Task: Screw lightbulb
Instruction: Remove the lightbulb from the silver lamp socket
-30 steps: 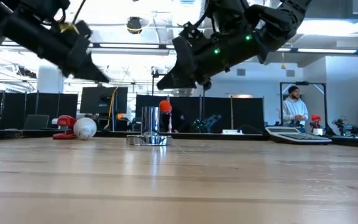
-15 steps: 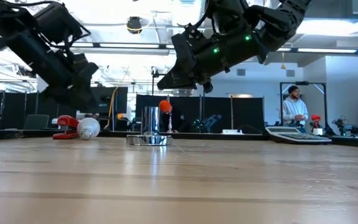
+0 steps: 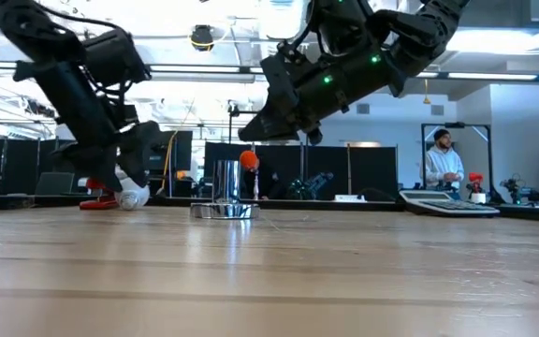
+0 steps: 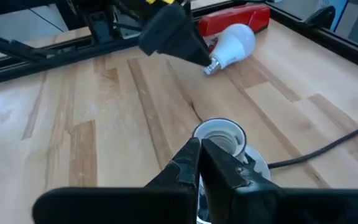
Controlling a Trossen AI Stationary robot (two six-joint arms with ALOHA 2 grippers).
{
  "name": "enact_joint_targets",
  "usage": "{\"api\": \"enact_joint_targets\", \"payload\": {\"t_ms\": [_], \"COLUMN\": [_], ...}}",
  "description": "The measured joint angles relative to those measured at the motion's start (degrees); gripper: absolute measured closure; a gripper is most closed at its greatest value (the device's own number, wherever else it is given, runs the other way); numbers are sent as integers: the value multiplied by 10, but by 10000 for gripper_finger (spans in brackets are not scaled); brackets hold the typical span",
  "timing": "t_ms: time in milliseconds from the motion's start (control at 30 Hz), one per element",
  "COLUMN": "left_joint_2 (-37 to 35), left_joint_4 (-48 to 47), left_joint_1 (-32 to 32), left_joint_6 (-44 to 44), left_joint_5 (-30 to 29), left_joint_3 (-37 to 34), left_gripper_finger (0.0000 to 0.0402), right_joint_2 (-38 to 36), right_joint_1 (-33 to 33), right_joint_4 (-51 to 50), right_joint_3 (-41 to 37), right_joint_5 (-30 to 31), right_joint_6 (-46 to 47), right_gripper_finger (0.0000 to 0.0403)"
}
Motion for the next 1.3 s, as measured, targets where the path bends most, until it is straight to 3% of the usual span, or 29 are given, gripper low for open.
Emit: {"api": "enact_joint_targets", "payload": {"t_ms": [467,767,1000,1300], "left_joint_2": [159,173,174,174], "left_joint_4": [-25,-7,12,17], "left_joint_1": [31,41,47,53], "left_joint_6": [-110,-155,-163,-118], "left_joint_5": [-12,-39,-61,-68], "left_joint_3": [53,53,52,52], "left_gripper_finger": [165,177,219,326], "right_joint_2": [0,0,0,0], "right_joint_1": [-1,-1,-3,-3], "right_joint_4": [-75,-105,-119,-121], "right_joint_3": [0,0,0,0], "right_joint_5": [0,0,0,0], "right_joint_6": [-7,-40,-47,-47], "right_gripper_finger": [378,378,378,378]}}
